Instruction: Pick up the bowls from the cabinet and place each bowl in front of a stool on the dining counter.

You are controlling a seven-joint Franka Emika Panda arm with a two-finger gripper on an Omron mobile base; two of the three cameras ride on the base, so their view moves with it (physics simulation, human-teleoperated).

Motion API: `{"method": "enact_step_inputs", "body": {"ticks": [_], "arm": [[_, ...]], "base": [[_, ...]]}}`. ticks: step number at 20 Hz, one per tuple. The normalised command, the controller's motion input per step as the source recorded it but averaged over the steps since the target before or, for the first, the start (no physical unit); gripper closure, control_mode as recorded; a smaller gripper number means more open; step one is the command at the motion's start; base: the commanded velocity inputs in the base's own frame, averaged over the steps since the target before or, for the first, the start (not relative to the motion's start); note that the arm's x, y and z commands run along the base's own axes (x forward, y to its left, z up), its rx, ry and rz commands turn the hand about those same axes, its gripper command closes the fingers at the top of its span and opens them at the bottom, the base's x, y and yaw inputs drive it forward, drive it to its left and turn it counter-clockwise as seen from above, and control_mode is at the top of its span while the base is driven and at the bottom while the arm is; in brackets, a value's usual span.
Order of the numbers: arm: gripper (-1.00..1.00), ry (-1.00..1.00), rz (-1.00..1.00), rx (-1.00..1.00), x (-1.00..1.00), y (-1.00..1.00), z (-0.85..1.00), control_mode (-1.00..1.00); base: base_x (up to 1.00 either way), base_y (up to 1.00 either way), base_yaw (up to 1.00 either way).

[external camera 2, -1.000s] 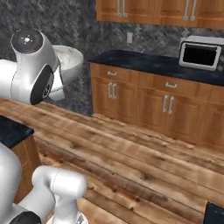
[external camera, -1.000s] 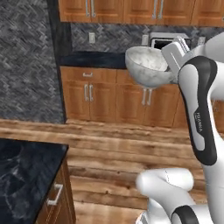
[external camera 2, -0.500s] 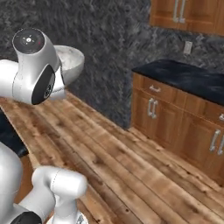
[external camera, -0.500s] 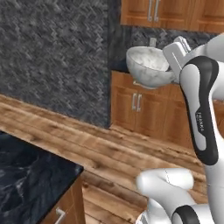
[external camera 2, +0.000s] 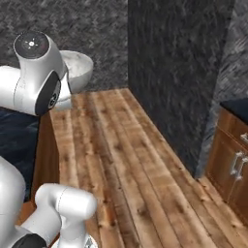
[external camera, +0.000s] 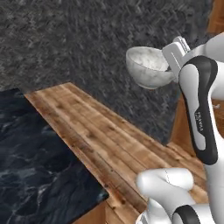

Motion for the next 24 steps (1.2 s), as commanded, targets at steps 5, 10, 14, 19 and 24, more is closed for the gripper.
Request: {"method": "enact_step_inputs", "body": {"ticks": [5, 10, 14, 19, 24], "arm": [[1.0, 0.0, 0.0, 0.0, 0.0, 0.0, 0.0, 1.0], [1.0, 0.0, 0.0, 0.0, 0.0, 0.0, 0.0, 1.0], [1.0, 0.0, 0.0, 0.0, 0.0, 0.0, 0.0, 1.0], [1.0, 0.0, 0.0, 0.0, 0.0, 0.0, 0.0, 1.0], [1.0, 0.0, 0.0, 0.0, 0.0, 0.0, 0.0, 1.0]], "base": [[1.0, -0.24, 0.6], [1.0, -0.62, 0.45], [1.0, -0.84, 0.34], [1.0, -0.86, 0.33], [1.0, -0.18, 0.5]]}}
